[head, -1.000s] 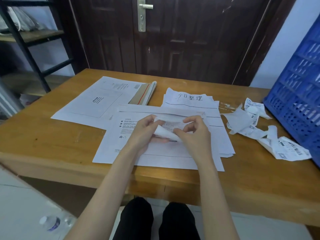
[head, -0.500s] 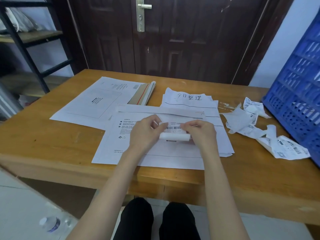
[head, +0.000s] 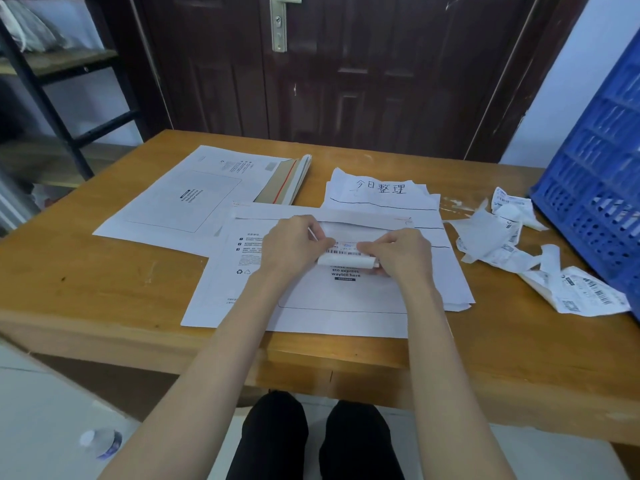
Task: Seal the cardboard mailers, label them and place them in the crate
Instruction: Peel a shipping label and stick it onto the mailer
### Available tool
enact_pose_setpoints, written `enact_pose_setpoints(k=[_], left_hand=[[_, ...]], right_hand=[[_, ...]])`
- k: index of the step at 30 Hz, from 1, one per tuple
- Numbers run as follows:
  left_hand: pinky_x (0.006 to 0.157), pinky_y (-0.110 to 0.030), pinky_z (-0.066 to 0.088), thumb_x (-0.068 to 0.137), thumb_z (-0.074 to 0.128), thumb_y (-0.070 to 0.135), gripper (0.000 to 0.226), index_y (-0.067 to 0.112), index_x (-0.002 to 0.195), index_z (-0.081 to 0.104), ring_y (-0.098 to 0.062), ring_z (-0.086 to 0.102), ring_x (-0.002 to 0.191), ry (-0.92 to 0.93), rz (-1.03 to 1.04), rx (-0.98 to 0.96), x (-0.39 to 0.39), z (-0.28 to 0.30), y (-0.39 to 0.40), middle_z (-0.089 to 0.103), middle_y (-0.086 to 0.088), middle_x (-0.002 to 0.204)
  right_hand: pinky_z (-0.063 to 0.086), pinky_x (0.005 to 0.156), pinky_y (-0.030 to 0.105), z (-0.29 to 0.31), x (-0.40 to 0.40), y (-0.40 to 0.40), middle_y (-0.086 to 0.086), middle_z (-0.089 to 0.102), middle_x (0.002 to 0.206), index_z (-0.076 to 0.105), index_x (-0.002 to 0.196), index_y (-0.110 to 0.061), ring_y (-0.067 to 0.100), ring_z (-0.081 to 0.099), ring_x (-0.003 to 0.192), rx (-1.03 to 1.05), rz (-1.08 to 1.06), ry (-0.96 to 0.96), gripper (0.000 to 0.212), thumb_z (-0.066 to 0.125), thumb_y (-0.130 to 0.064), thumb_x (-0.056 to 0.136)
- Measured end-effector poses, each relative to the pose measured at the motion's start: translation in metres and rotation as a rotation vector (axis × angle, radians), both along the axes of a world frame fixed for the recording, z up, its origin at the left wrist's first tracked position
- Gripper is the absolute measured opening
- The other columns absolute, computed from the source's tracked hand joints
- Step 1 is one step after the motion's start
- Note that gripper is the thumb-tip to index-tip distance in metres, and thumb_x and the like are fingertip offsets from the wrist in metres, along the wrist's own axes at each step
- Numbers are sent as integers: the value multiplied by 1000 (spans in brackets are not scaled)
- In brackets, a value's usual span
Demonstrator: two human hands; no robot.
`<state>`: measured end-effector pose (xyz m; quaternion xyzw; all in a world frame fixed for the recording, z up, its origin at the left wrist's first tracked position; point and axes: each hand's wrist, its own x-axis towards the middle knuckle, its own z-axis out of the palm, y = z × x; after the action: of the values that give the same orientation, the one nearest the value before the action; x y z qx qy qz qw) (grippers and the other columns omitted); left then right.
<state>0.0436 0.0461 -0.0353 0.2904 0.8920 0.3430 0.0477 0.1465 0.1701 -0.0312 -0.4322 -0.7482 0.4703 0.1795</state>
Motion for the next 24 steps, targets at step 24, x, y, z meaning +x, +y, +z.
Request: enact_pose_setpoints(k=[24], left_hand=[[64, -27, 40, 80, 69, 37, 19, 27, 70, 55, -15, 61, 82, 4, 53, -75, -13, -12, 13, 64, 9, 70]], right_hand=[[47, 66, 29, -7, -6, 6, -8, 65, 63, 70, 73, -19, 14, 67, 62, 88, 5, -78, 21, 80, -37, 72]])
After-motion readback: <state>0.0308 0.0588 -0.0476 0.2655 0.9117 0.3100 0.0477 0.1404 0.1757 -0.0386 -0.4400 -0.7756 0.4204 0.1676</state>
